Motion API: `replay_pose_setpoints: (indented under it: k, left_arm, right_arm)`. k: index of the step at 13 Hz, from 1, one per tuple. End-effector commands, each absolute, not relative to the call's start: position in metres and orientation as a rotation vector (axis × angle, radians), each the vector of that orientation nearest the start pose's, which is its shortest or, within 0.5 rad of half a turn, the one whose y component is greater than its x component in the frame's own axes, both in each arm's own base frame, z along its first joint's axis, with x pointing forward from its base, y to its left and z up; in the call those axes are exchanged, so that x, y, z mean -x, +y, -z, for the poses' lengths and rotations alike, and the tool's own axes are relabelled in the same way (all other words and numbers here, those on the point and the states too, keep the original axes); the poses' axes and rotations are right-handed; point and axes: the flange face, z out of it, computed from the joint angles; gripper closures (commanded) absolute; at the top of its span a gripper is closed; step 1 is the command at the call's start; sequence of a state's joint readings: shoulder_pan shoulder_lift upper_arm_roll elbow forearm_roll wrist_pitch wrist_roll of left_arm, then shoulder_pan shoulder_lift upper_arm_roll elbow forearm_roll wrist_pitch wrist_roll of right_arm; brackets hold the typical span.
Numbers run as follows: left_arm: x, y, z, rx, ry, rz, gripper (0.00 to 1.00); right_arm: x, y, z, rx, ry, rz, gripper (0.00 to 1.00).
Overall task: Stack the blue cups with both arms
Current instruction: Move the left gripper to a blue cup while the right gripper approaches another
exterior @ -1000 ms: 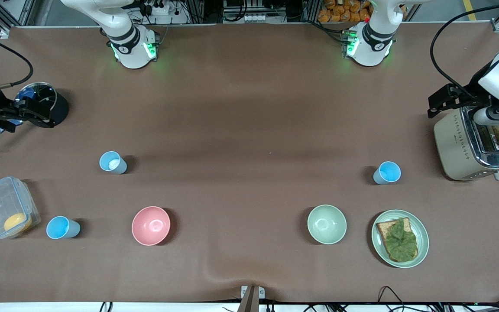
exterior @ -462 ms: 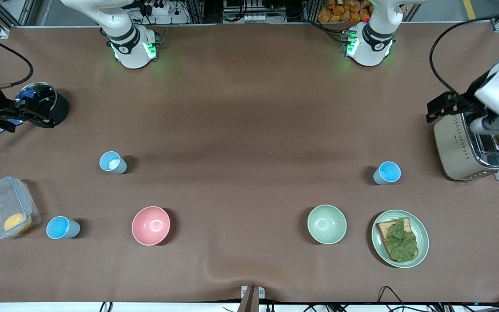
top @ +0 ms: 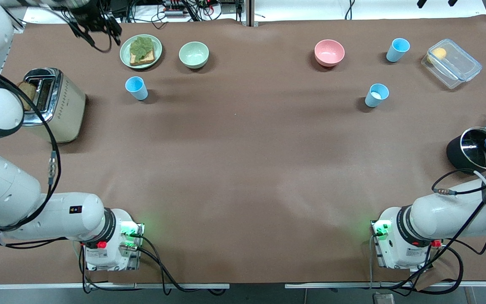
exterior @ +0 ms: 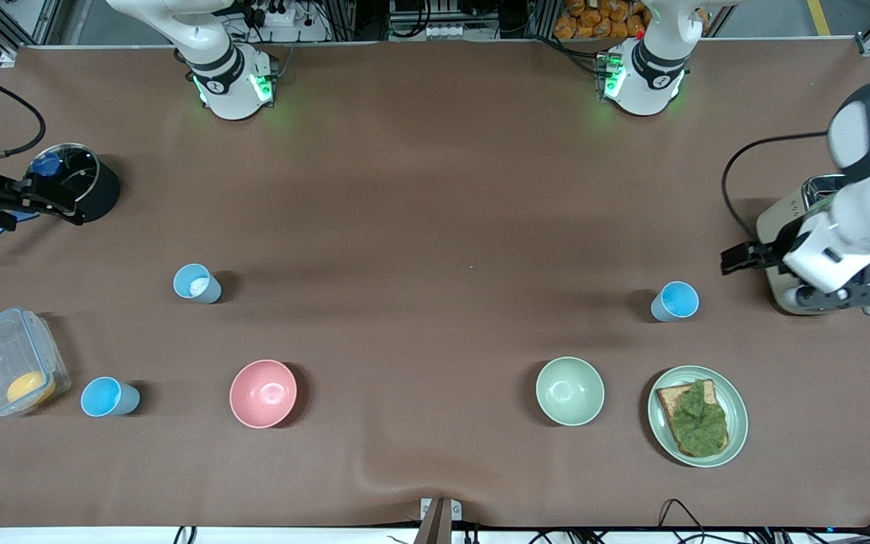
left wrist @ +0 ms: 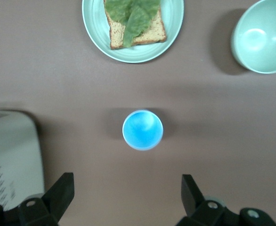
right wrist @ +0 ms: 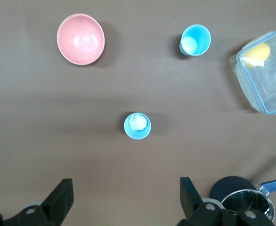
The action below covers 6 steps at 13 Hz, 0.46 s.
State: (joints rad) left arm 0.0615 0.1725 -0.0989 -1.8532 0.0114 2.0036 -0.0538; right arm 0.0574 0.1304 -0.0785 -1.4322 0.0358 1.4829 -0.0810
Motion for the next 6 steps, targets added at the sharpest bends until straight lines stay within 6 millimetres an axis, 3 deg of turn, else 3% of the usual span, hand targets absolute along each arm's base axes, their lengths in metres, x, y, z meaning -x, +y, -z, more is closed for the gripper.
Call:
replay_pose_setpoints:
  k: [1,4,6]
  left_arm:
    - [-0.575,-0.019,-0.372,3.103,0.05,0.082,0.0]
    - [-0.575,-0.016,-0.332,3.108,0.031,0.053,0.0]
    - [-0.581,-0.003,-0.305,3.116,-0.003,0.076,0.0]
  right_arm:
    - [-0.608,0.001,-0.557,3.11,-0.108,-0.249,0.0]
    - [-0.616,-0.007,-0.528,3.105,-0.084,-0.275,0.0]
    - [-0.622,-0.015,-0.504,3.098,-0.101,-0.293,0.0]
